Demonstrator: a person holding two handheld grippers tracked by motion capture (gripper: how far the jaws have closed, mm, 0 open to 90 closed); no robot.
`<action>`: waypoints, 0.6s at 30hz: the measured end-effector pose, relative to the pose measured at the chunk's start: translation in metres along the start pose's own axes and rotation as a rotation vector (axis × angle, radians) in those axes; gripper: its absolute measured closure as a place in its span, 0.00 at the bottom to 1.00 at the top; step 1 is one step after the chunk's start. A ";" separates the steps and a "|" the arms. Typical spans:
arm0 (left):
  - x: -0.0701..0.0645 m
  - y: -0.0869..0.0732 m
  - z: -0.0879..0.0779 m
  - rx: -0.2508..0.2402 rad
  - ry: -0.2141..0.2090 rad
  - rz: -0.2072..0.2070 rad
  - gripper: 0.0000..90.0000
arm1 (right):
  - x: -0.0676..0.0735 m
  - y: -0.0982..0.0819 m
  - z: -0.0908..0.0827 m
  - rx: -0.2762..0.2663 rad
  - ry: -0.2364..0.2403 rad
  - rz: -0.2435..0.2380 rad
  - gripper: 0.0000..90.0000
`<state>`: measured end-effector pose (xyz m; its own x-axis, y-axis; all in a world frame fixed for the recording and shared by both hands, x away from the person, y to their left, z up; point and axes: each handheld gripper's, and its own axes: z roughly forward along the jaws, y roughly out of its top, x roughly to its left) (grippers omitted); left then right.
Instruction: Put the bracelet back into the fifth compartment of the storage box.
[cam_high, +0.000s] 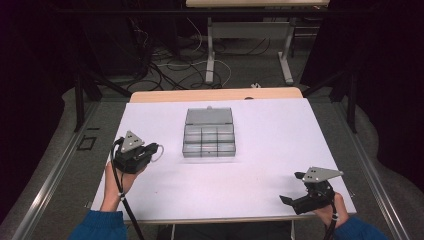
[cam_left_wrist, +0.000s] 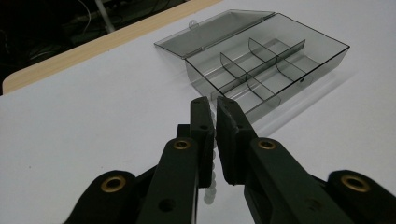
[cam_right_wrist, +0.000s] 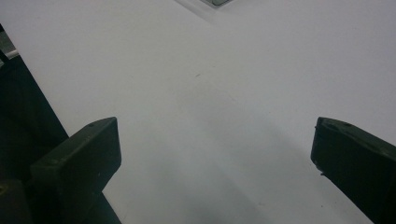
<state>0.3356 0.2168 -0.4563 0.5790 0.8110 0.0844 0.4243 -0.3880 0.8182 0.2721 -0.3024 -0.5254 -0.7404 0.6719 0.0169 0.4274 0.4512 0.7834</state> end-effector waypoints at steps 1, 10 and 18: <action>-0.001 0.001 0.001 -0.004 0.002 -0.002 0.95 | 0.000 0.000 0.000 -0.001 0.001 0.001 0.01; -0.001 0.008 0.003 -0.018 -0.005 0.008 0.95 | 0.000 0.000 0.000 -0.006 -0.002 0.000 0.01; -0.005 0.017 0.008 -0.028 -0.022 0.025 0.95 | 0.000 0.000 0.000 -0.007 -0.002 0.001 0.01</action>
<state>0.3453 0.2027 -0.4471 0.6041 0.7915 0.0928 0.3903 -0.3954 0.8315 0.2718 -0.3025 -0.5253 -0.7391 0.6734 0.0165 0.4243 0.4464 0.7878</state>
